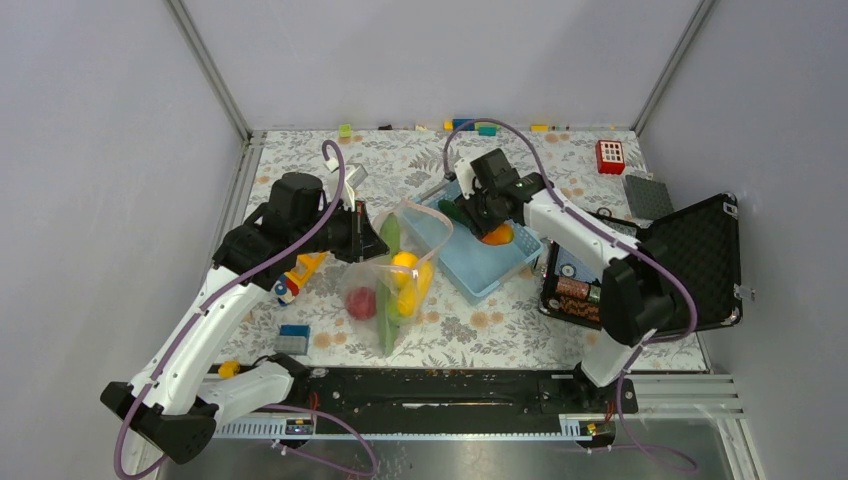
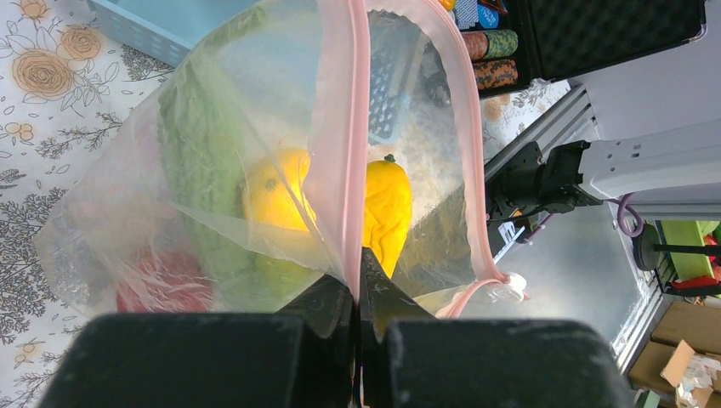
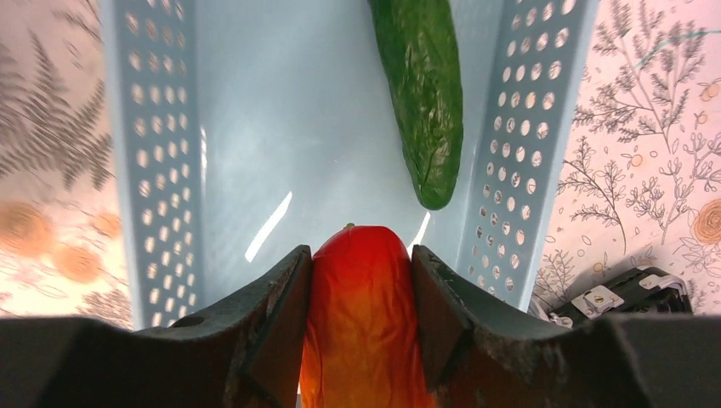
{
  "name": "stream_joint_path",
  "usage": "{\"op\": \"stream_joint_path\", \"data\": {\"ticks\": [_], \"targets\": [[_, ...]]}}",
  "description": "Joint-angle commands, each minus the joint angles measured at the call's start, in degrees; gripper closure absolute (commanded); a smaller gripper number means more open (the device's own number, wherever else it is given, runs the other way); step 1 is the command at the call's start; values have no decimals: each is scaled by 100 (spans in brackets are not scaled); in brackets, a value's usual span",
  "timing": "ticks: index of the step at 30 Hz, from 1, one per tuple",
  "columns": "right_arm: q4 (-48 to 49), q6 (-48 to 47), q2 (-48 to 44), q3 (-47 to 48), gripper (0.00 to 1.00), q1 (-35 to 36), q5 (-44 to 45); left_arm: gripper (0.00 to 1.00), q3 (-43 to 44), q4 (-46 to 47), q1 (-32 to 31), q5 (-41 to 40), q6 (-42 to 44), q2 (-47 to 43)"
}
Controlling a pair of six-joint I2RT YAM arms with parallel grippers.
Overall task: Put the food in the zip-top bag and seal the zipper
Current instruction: Pick up the fake fruit from the bin, then place the fake fruit in the zipper food storage bag.
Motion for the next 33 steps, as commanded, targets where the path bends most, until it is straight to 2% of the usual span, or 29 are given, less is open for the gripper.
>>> {"op": "stream_joint_path", "data": {"ticks": [1, 6, 18, 21, 25, 30, 33], "targets": [[932, 1045, -676, -339, 61, 36, -240, 100, 222, 292, 23, -46, 40, -111], [1616, 1991, -1449, -672, 60, 35, -178, 100, 221, 295, 23, -25, 16, -91], [3125, 3446, -3290, -1159, 63, 78, -2051, 100, 226, 295, 28, 28, -21, -84], [3603, 3485, -3308, -1098, 63, 307, -2514, 100, 224, 295, 23, 61, -23, -66], [3640, 3242, -2905, -697, 64, 707, -3127, 100, 212, 295, 23, 116, -24, -75], [5354, 3210, -2491, -1034, 67, 1033, -3676, 100, 213, 295, 23, 256, -15, -53], [5828, 3208, -2236, -983, 66, 1078, -3858, 100, 210, 313, 23, 290, -6, -63]]}}
